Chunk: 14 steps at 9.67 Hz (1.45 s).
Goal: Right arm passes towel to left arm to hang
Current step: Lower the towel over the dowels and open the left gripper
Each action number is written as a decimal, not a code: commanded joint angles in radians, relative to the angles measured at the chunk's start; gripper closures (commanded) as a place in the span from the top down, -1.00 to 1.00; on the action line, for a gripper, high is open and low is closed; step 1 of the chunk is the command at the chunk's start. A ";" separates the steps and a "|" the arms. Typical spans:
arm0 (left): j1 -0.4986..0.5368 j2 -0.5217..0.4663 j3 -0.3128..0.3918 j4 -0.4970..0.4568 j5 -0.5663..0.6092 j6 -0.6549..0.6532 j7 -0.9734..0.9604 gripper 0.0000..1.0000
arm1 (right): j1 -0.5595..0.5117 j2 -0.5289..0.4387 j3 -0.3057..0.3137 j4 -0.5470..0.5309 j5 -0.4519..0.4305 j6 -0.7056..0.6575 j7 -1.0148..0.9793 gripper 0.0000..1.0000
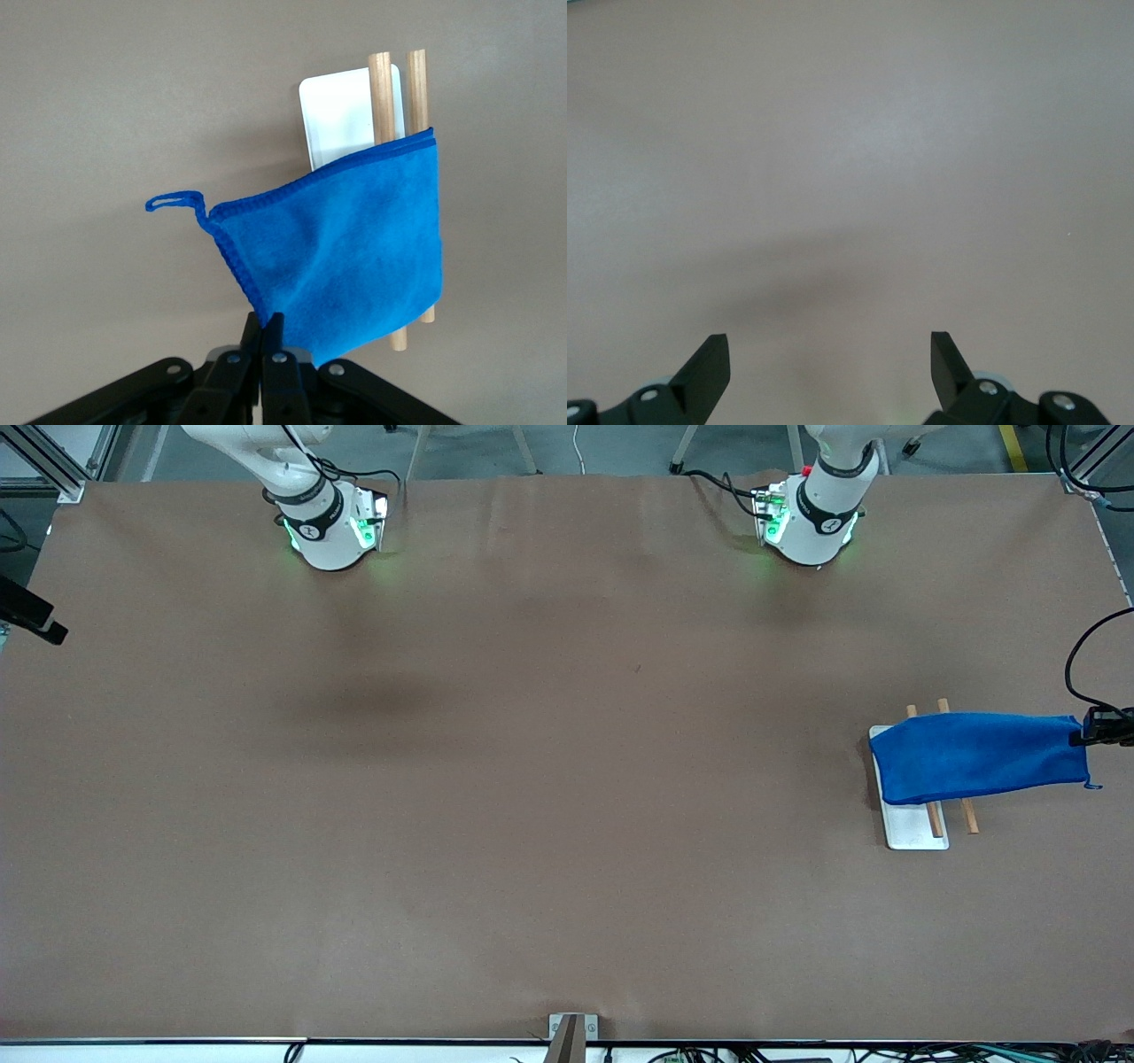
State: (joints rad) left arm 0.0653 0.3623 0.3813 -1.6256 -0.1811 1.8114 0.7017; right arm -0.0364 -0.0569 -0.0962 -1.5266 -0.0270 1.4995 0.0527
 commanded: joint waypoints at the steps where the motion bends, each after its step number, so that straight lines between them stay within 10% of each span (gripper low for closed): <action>1: -0.008 -0.005 -0.048 -0.037 0.023 0.017 -0.086 -0.99 | -0.008 0.012 0.012 0.019 -0.033 0.001 -0.011 1.00; 6: -0.012 -0.008 -0.082 -0.102 0.025 0.012 -0.139 -0.94 | -0.007 0.012 0.012 0.019 -0.031 0.001 -0.010 1.00; 7: -0.012 -0.003 -0.085 -0.103 0.023 0.011 -0.152 -0.51 | -0.008 0.012 0.012 0.019 -0.030 0.002 -0.010 1.00; 8: -0.013 -0.002 -0.088 -0.103 0.025 0.011 -0.187 0.80 | -0.008 0.012 0.012 0.019 -0.030 0.002 -0.010 1.00; 9: -0.015 -0.003 -0.099 -0.097 0.025 0.009 -0.191 1.00 | -0.008 0.012 0.012 0.019 -0.030 0.002 -0.010 1.00; 14: -0.013 -0.097 -0.191 -0.014 0.023 -0.003 -0.252 1.00 | -0.008 0.014 0.012 0.019 -0.024 0.005 -0.005 1.00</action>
State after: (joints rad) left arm 0.0510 0.3042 0.2201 -1.6303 -0.1776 1.8135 0.4756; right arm -0.0364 -0.0493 -0.0932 -1.5236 -0.0413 1.5069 0.0508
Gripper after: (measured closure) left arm 0.004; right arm 0.000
